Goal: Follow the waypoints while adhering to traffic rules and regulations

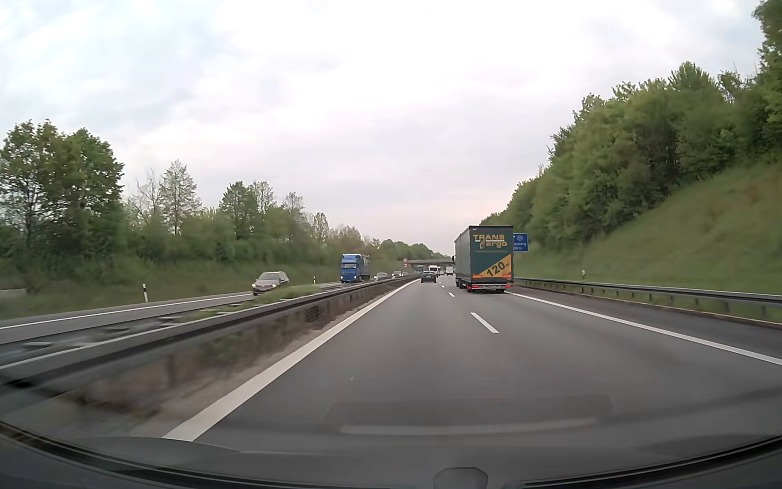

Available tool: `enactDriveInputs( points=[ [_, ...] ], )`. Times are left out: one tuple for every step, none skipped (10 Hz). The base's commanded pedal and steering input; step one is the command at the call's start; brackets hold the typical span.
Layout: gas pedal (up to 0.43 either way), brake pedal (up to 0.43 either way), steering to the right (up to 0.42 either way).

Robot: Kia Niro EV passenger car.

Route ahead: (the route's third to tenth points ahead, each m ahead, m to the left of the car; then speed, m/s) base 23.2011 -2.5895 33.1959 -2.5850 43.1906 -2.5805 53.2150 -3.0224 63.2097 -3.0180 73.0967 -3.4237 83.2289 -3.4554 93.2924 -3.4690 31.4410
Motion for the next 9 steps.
enactDriveInputs(
  points=[
    [0.15, 0.0, 0.002],
    [0.15, 0.0, 0.002],
    [0.15, 0.0, 0.002],
    [0.15, 0.0, 0.002],
    [0.15, 0.0, 0.002],
    [0.15, 0.0, 0.002],
    [0.15, 0.0, 0.002],
    [0.15, 0.0, 0.001],
    [0.15, 0.0, 0.002]
  ],
)
